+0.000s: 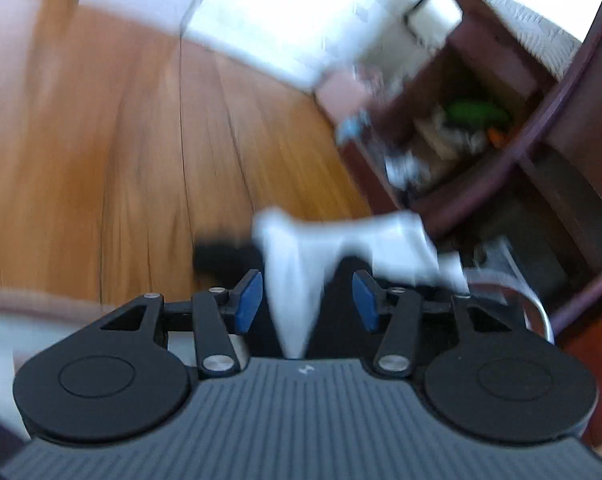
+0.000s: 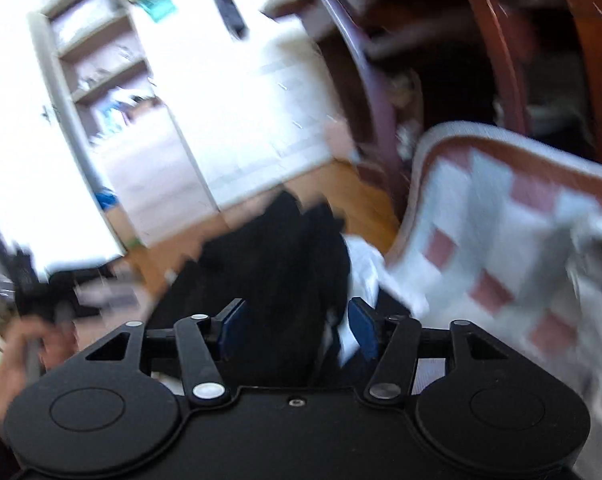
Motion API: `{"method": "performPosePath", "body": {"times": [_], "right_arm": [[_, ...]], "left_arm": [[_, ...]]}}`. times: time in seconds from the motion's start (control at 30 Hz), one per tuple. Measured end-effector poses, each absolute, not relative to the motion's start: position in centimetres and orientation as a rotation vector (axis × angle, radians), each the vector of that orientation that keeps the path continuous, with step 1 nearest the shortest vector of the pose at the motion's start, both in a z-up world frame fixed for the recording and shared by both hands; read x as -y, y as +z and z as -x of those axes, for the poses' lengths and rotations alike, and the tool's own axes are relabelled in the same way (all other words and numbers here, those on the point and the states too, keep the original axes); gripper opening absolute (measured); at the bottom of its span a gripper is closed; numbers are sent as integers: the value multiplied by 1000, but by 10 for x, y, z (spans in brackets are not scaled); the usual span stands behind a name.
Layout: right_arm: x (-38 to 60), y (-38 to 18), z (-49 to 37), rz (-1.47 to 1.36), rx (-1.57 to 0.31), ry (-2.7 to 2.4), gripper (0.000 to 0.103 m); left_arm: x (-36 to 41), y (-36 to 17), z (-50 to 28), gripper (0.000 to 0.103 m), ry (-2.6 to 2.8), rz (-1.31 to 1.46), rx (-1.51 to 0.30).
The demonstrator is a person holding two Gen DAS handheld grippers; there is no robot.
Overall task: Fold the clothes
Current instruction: 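Lower the sweater onto the stack of folded clothes with both grippers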
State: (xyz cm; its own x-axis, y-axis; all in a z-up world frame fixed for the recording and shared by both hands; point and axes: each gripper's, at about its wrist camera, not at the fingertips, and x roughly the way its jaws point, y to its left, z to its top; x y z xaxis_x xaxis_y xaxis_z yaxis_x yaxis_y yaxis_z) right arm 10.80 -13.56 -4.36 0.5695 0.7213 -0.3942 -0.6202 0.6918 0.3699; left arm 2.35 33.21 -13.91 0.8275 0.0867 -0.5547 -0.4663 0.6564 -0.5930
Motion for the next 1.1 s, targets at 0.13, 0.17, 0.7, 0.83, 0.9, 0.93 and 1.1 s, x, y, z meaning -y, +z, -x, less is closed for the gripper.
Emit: {"method": "performPosePath", "body": {"times": [0.13, 0.17, 0.7, 0.83, 0.9, 0.93, 1.1], "right_arm": [[107, -37, -149, -157, -563, 895, 79], [96, -41, -160, -138, -571, 886, 82], [40, -75, -232, -149, -661, 945, 45], [36, -53, -195, 75, -447, 1021, 26], [39, -50, -191, 78, -433, 1046, 26], [42, -50, -193, 74, -436, 1034, 29], [46, -59, -216, 19, -557, 1000, 56]], "left_arm": [[-302, -157, 4, 51, 399, 780, -563], [-303, -166, 9, 57, 385, 803, -556], [-287, -202, 32, 31, 220, 1069, -382], [-283, -190, 37, 27, 228, 1014, -345], [-285, -190, 38, 27, 217, 1029, -335], [-286, -191, 38, 27, 211, 1038, -335], [-290, -193, 33, 32, 209, 1036, -426]]}}
